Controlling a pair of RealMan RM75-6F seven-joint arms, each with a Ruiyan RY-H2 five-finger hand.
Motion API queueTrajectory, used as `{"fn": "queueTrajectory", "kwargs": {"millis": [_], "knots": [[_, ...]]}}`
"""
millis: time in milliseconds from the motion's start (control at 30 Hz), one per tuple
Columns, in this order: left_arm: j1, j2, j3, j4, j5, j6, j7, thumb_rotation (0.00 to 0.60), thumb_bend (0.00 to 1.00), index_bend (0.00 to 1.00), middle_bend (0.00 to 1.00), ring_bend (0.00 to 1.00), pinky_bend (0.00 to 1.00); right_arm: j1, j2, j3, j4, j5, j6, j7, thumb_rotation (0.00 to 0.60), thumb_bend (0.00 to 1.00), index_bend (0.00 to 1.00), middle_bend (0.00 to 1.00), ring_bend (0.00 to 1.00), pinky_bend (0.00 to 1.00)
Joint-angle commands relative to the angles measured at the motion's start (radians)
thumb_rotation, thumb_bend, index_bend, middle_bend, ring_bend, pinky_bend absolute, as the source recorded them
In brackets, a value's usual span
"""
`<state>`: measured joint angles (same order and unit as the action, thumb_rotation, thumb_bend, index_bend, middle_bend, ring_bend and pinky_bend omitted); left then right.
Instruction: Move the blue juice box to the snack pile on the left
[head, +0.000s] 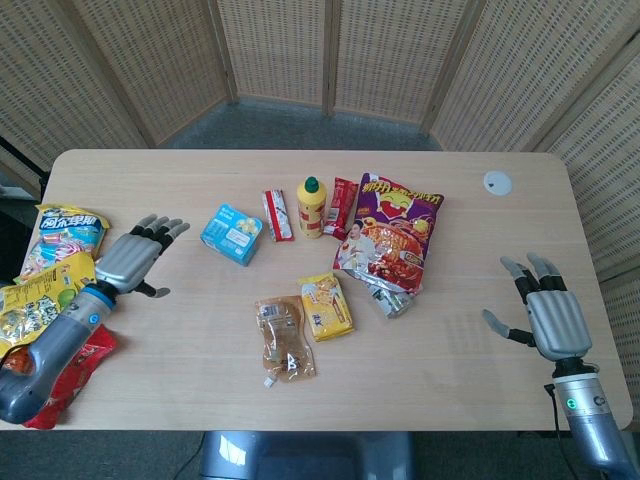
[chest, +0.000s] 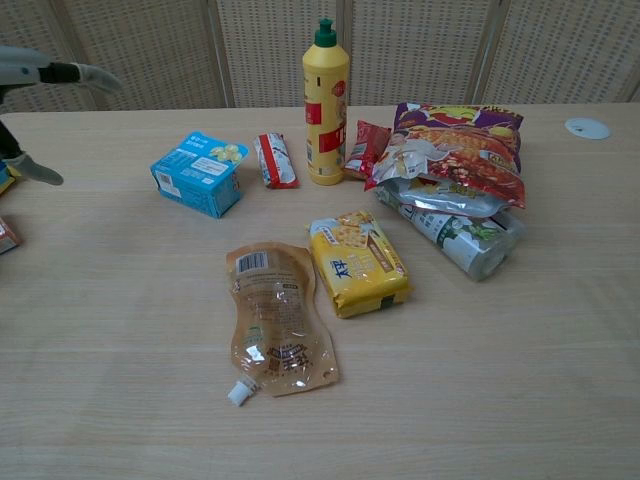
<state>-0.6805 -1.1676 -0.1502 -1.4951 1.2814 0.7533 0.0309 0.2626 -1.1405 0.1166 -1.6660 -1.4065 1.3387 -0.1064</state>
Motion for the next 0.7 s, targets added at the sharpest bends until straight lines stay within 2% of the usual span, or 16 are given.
{"fn": "queueTrajectory", "kwargs": {"millis": [33,67,167,233,600,700], "knots": [[-0.124,-0.097,-0.028,0.125,-0.079,-0.169,-0.014,0.502,0.16,0.00,0.00,0.00,0.00,-0.011,0.011,0.003,-0.004,0.007,0.016,0.000,0.040,0.27,0.10,0.23,0.00,0.00],[-0.145,-0.113,-0.030,0.146,-0.096,-0.201,-0.016,0.420,0.16,0.00,0.00,0.00,0.00,-0.016,0.014,0.003,-0.004,0.010,0.019,0.001,0.038,0.27,0.10,0.23,0.00,0.00],[-0.212,-0.165,-0.041,0.217,-0.150,-0.300,-0.029,0.248,0.17,0.00,0.00,0.00,0.00,-0.028,0.027,0.001,-0.006,0.025,0.023,0.001,0.043,0.27,0.10,0.23,0.00,0.00],[-0.253,-0.208,-0.040,0.279,-0.168,-0.336,-0.020,0.218,0.18,0.00,0.00,0.00,0.00,-0.035,0.035,0.000,-0.008,0.032,0.026,-0.001,0.045,0.27,0.10,0.23,0.00,0.00],[-0.380,-0.408,-0.015,0.551,-0.196,-0.417,0.015,0.215,0.18,0.00,0.00,0.00,0.00,-0.062,0.065,0.002,-0.022,0.058,0.039,-0.004,0.042,0.27,0.10,0.23,0.00,0.00],[-0.393,-0.445,0.000,0.600,-0.192,-0.428,0.021,0.250,0.18,0.00,0.00,0.00,0.00,-0.065,0.071,0.003,-0.024,0.059,0.040,-0.004,0.046,0.27,0.10,0.23,0.00,0.00]]}}
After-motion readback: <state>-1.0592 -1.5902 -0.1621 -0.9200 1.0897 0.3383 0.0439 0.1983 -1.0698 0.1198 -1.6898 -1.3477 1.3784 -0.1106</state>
